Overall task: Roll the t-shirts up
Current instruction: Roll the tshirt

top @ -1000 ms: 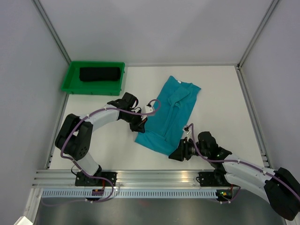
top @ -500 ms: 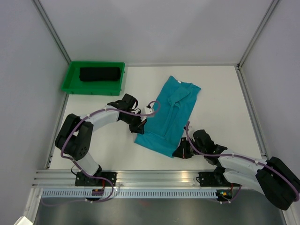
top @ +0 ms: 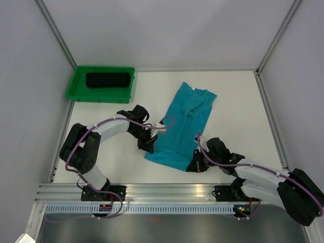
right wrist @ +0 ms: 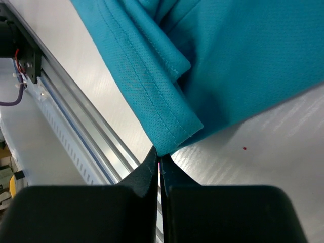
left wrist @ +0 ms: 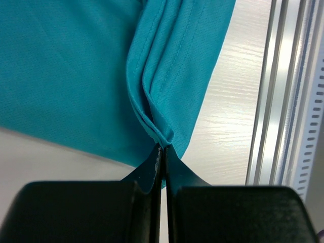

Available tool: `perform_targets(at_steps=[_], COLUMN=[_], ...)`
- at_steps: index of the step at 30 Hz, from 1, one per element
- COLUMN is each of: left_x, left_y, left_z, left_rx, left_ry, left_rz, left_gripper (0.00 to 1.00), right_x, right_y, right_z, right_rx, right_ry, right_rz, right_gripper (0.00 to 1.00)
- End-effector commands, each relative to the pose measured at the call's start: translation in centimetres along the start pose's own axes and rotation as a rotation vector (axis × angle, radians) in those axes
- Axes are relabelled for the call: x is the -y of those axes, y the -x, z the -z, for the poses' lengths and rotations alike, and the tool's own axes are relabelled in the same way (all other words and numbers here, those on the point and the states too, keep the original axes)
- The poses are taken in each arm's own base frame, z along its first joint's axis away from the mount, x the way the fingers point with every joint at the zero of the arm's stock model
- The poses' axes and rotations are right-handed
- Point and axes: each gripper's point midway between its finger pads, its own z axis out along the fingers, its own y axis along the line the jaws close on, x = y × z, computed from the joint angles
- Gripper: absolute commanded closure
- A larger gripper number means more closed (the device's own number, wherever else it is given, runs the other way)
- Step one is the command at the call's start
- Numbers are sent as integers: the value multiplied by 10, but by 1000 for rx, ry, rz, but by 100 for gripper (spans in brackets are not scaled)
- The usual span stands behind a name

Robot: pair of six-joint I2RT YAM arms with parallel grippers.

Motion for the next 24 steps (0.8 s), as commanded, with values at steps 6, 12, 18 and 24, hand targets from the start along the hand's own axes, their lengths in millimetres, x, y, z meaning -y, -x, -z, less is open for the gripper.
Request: perform_targets(at_steps=[6, 12, 18, 24], left_x=[6, -31, -29, -34], left_y=[11, 13, 8, 12], left_z=[4, 0, -4, 3], left_rx=[47, 47, 33, 29], left_ry=[-8, 143, 135, 179], left_rz=[-52, -53, -67, -68], left_gripper=[98, 98, 77, 56], right_x=[-6, 5, 16, 15], right_y=[-16, -15, -13, 1], right_z=[4, 2, 4, 11], right_rx=[-84, -57, -58, -37], right_ry=[26, -36, -118, -164], right_rz=[-46, -112, -121, -89], right_gripper=[100, 97, 82, 59])
